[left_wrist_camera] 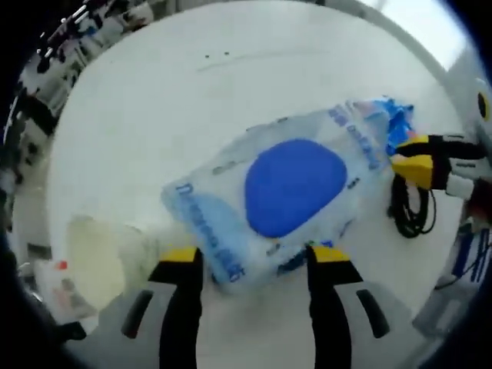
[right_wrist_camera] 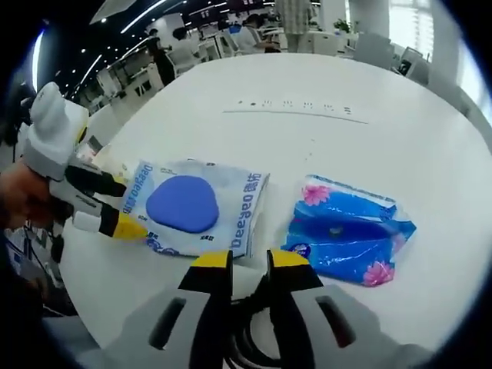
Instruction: Arrange the tabletop items into an orderly group along one side of the table until the central work area is clear of visible clutter.
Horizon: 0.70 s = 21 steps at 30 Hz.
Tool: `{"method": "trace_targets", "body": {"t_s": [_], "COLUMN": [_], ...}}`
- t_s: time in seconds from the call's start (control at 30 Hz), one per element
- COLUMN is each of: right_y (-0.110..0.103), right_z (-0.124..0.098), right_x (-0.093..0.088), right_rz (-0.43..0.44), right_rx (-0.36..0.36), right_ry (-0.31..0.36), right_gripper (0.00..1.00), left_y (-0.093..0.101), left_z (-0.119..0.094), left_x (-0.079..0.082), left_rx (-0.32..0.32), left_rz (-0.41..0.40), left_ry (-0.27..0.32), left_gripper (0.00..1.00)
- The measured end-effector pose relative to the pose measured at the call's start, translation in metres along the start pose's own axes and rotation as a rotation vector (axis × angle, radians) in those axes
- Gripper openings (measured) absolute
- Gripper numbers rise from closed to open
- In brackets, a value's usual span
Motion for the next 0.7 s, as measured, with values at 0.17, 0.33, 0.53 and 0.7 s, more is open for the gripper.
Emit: {"method": "trace_targets", "body": {"t_s": [0.17,0.33,0.53,0.7], "right_y": [0.001,0.004,0.001,-0.002], "right_z": [0.001,0.0,0.0,0.004], "right_x": [-0.003,-0.003,-0.003,-0.004], "right_rz": [0.005,0.02,0.029,0.027], "right_rx": [0.001,-0.002,0.012,0.021], "right_ry": [0.0,0.011,0.018,0.014], "right_gripper": [0.17,0.17,0.17,0.17], "left_y": [0.003,-0.005,-0.004,0.007], "left_z": [0.0,-0.001,-0.009,-0.021], "left_x": [-0.005,-0.01,-0.017,-0.03], "left_rx": [-0.018,0.016,0.019,0.012], "left_rz": [-0.044,-0.064,-0.104,-0.124], "left_ry": [-0.004,-0.009,-0.02,0.005], "left_gripper": [0.61,0.67,0.65,0.65]}}
Point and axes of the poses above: the point that each gripper's makers call its tool centre point, and the gripper's own axes: z roughly forward along the fingers, y roughly to its right, x roughly out of its top, the point moved 4 cm from there along -z, roughly backward along the fingers, and after that the axes turned 2 degrees about -x, right-handed, at the moved point
